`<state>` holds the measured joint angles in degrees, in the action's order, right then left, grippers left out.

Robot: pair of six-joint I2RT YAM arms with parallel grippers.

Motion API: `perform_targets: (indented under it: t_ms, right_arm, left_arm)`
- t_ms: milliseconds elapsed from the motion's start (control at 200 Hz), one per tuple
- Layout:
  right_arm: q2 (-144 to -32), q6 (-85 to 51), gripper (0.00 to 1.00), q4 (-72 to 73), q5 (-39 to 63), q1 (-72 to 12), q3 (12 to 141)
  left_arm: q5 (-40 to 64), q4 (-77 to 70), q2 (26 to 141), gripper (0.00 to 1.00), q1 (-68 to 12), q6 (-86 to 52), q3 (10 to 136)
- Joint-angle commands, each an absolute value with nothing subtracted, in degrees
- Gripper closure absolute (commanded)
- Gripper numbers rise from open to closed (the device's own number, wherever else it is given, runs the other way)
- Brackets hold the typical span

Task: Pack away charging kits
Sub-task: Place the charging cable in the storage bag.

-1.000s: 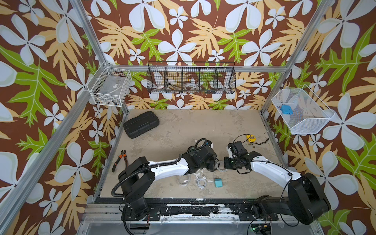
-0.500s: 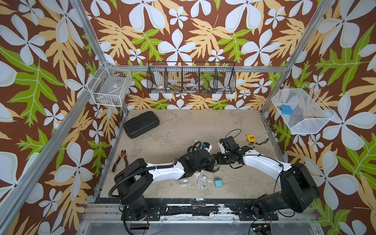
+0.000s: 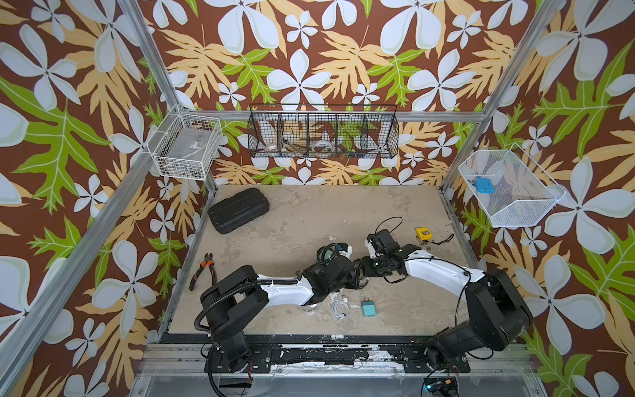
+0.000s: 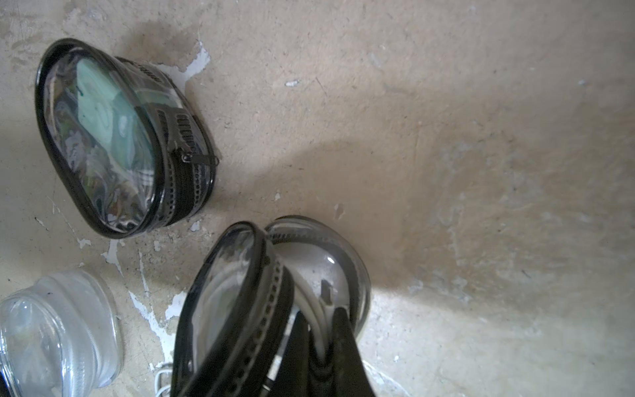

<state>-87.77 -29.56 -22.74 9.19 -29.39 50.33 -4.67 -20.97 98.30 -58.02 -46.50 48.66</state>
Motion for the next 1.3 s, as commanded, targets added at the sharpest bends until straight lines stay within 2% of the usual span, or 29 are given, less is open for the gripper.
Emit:
perform_targets:
  t_ms: [0,430,621,901,1091,1141,1216,1296]
  right_arm:
    - [-87.07,-30.51,1.00,-20.70,8.55,-29.76,50.24]
    - [-91.56,-29.95,1.00,-18.10,6.20,-30.93,50.89]
    - [-94.79,-29.90,1.00,-18.37,5.77,-30.91,50.83]
    - [-92.37,-28.11,1.00,-20.90,1.97,-30.85,49.04]
    - [-92.62,-27.36,1.00,-20.46,5.36,-30.02,50.64]
    - [-92.85,-27.29,0.96,-20.07,6.80,-29.47,51.42]
    - [-93.00,-26.90,0.84,-19.96,8.28,-28.93,52.63]
    - [-92.27,-26.60,0.80,-20.19,9.12,-28.36,53.38]
  left_arm:
    - [-4.93,-26.00,98.44,1.00,-57.54,-49.85,47.72]
    - [4.20,-36.05,99.31,1.00,-53.79,-54.31,43.33]
    - [3.03,-33.77,98.38,1.00,-53.80,-52.86,43.76]
    - [0.66,-30.76,98.85,1.00,-53.79,-48.71,46.17]
    - [-0.58,-27.73,99.65,1.00,-54.56,-44.70,48.34]
    - [-1.77,-25.83,99.67,1.00,-55.08,-43.26,49.25]
    - [-2.52,-24.30,99.67,1.00,-55.37,-42.31,49.74]
    - [-3.44,-23.15,99.58,1.00,-55.39,-42.17,49.83]
